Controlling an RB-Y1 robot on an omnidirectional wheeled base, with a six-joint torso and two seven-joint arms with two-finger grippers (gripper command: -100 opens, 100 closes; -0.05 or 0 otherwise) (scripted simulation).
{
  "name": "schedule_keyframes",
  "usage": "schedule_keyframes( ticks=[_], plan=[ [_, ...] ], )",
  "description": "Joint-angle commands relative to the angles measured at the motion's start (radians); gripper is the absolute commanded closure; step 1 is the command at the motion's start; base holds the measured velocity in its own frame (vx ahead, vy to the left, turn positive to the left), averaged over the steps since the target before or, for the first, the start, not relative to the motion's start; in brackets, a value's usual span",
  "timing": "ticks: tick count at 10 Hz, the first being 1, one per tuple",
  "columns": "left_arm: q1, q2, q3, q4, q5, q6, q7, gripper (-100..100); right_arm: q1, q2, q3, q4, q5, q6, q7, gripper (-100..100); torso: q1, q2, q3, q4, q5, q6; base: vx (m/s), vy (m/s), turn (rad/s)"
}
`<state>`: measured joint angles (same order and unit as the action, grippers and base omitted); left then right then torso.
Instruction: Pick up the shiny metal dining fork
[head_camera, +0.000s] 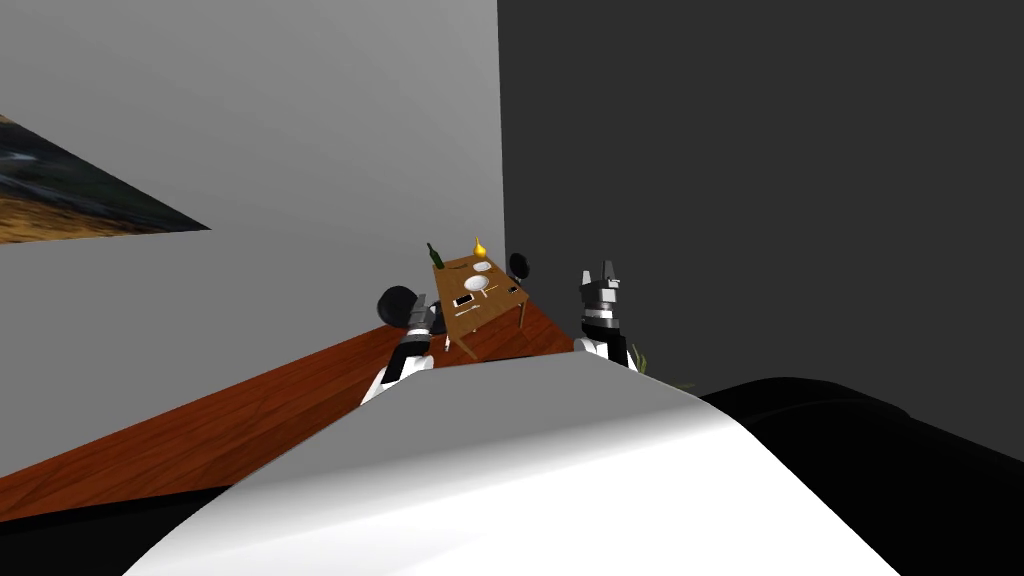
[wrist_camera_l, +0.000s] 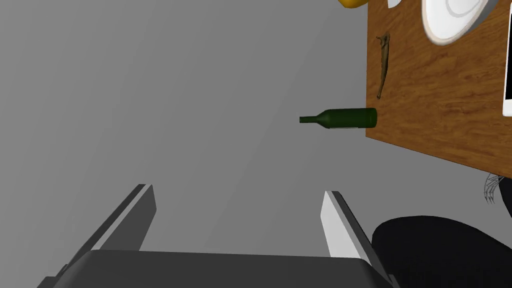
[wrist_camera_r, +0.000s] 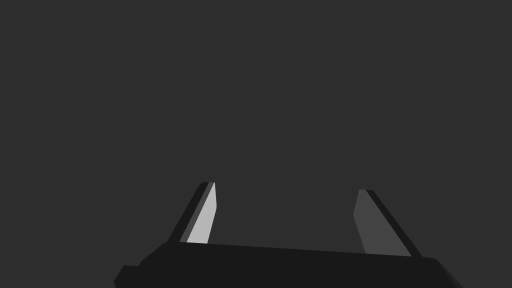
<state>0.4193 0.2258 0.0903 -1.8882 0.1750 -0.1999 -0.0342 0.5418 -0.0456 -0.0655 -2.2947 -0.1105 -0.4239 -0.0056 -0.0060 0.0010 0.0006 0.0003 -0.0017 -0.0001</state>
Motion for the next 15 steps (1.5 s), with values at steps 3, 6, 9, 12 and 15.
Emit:
schedule_keyframes(
  ticks=[3,6,9,12,15],
  plan=[
    [-0.018,0.026,0.037,0.079,0.019,0.092,0.032,-100,0.000,0.000,0.000,0.000,0.000,0.000,0.000,0,-0.001,0.000,0.000,0.000,0.000,0.000,-0.021,-0.118,-0.030],
    [-0.033,0.034,0.054,0.120,0.026,0.156,0.044,-100,0.000,0.000,0.000,0.000,0.000,0.000,0.000,0,-0.001,-0.001,0.000,0.000,0.000,0.000,0.000,-0.106,-0.023],
    [-0.065,0.048,0.087,0.203,0.036,0.240,0.067,-100,0.000,0.000,0.000,0.000,0.000,0.000,0.000,0,0.000,-0.001,0.000,0.000,0.000,0.000,0.000,-0.101,-0.033],
    [-0.083,0.055,0.104,0.244,0.039,0.303,0.078,-100,0.000,0.000,0.000,0.000,0.000,0.000,0.000,0,0.001,-0.001,0.000,0.000,0.000,0.000,0.001,-0.082,-0.025],
    [-0.122,0.069,0.135,0.320,0.042,0.400,0.097,-100,0.000,0.000,0.000,0.000,0.000,0.000,0.000,0,0.002,-0.002,-0.001,0.000,0.000,0.000,0.029,-0.077,-0.034]
  ],
)
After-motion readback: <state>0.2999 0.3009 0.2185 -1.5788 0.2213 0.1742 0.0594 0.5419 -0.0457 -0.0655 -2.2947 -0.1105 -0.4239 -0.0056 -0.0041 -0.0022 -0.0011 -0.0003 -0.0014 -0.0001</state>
